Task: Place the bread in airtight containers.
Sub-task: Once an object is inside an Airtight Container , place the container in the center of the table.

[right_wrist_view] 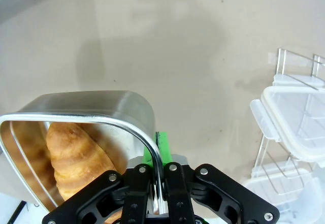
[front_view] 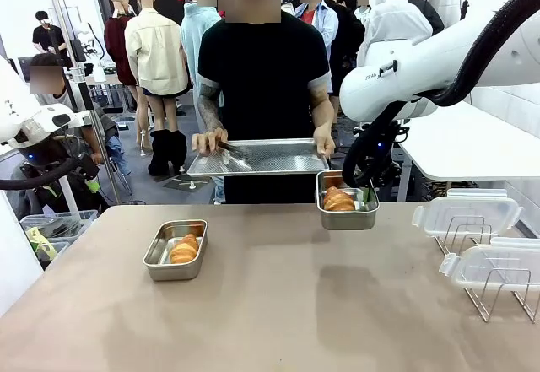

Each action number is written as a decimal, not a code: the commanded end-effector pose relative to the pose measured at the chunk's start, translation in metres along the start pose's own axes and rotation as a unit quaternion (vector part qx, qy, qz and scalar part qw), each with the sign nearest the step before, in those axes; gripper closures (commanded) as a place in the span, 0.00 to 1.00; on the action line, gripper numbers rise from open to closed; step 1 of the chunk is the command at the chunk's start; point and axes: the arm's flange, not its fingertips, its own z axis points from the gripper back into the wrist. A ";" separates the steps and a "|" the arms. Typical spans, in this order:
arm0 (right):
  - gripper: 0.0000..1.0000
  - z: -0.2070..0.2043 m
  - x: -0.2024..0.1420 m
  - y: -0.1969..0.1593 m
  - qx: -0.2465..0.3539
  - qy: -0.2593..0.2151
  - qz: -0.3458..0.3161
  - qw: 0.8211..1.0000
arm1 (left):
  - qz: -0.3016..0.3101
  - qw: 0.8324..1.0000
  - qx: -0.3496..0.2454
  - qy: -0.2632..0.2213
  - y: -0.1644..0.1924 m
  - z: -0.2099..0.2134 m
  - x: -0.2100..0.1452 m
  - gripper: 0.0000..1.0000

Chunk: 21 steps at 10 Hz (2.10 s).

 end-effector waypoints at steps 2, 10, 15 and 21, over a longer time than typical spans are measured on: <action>1.00 0.002 -0.005 -0.002 0.002 -0.001 0.002 1.000 | -0.003 1.000 0.005 0.001 0.001 0.003 -0.001 0.00; 1.00 0.002 -0.005 -0.002 0.002 -0.001 0.002 1.000 | -0.003 1.000 0.005 0.001 0.001 0.003 -0.001 0.00; 1.00 0.002 -0.005 -0.002 0.002 -0.001 0.002 1.000 | -0.003 1.000 0.005 0.001 0.001 0.003 -0.001 0.00; 1.00 -0.063 0.038 -0.012 0.010 0.054 0.001 0.998 | -0.003 1.000 0.005 0.001 0.001 0.003 -0.001 0.00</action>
